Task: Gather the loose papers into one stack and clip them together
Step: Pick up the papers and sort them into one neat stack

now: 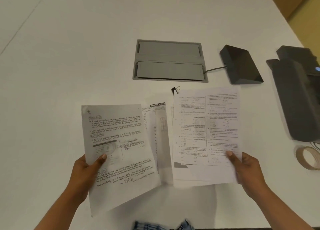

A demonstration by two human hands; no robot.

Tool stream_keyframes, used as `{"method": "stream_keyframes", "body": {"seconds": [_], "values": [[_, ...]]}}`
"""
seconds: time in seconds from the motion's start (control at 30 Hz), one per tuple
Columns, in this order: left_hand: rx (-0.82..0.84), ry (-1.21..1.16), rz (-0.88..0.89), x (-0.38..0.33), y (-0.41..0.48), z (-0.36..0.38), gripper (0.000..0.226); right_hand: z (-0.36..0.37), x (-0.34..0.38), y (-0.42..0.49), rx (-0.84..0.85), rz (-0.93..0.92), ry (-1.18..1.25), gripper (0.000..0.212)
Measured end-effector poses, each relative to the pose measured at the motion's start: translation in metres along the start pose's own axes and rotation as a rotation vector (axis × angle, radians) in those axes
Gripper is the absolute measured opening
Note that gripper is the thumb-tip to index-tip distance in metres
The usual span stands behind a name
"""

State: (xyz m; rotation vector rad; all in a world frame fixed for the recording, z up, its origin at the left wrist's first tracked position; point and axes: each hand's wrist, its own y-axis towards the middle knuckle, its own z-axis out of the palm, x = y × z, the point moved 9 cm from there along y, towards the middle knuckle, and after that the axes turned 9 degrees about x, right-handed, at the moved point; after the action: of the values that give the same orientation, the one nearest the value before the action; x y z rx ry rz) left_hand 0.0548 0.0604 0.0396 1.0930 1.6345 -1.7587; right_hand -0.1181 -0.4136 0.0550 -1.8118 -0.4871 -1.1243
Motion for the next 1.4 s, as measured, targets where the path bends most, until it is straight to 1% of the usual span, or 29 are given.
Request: {"method": "stream_keyframes", "body": {"seconds": [0.07,0.17,0.27,0.4,0.5,0.57,0.63,0.73,0.83,0.9,1.0,1.07,1.17,1.27,1.33,1.4], "values": [[0.017,-0.012,-0.003,-0.002,0.000,0.010,0.022,0.007,0.005,-0.004,0.043,-0.005,0.029,0.036],[0.075,-0.032,-0.002,-0.008,-0.001,0.031,0.023,0.028,0.015,-0.010,0.117,-0.017,0.030,0.024],[0.152,-0.055,0.003,-0.016,-0.001,0.059,0.026,0.056,0.025,-0.015,0.217,-0.034,0.008,0.019],[0.235,-0.090,0.004,-0.027,-0.007,0.093,0.025,0.088,0.035,-0.019,0.303,-0.075,-0.055,0.019],[0.283,-0.122,0.012,-0.034,-0.011,0.112,0.029,0.107,0.042,-0.018,0.351,-0.102,-0.106,0.029],[0.293,-0.137,0.009,-0.036,-0.013,0.120,0.035,0.116,0.042,-0.016,0.383,-0.073,-0.037,0.033],[0.292,-0.120,0.022,-0.039,-0.013,0.125,0.042,0.122,0.042,-0.015,0.414,-0.048,0.042,0.032],[0.286,-0.087,0.051,-0.046,-0.011,0.126,0.042,0.124,0.048,-0.013,0.402,-0.073,0.038,0.028],[0.305,-0.092,0.056,-0.054,-0.009,0.124,0.025,0.119,0.059,-0.009,0.366,-0.111,0.031,0.035],[0.344,-0.052,0.103,-0.065,-0.008,0.126,0.031,0.118,0.071,-0.008,0.347,-0.162,0.008,0.042],[0.418,0.046,0.251,-0.090,-0.010,0.138,0.038,0.117,0.098,-0.010,0.301,-0.282,0.001,0.047],[0.395,0.088,0.340,-0.104,-0.012,0.144,0.039,0.113,0.115,-0.013,0.233,-0.359,-0.002,0.042],[0.332,0.087,0.405,-0.112,-0.015,0.146,0.039,0.107,0.131,-0.019,0.177,-0.428,-0.020,0.041],[0.274,0.062,0.479,-0.119,-0.018,0.140,0.039,0.103,0.136,-0.024,0.180,-0.466,-0.035,0.036],[0.280,0.069,0.519,-0.125,-0.021,0.142,0.041,0.105,0.136,-0.026,0.194,-0.479,-0.043,0.036],[0.289,0.087,0.520,-0.127,-0.023,0.145,0.045,0.108,0.131,-0.027,0.202,-0.475,-0.047,0.039]]}}
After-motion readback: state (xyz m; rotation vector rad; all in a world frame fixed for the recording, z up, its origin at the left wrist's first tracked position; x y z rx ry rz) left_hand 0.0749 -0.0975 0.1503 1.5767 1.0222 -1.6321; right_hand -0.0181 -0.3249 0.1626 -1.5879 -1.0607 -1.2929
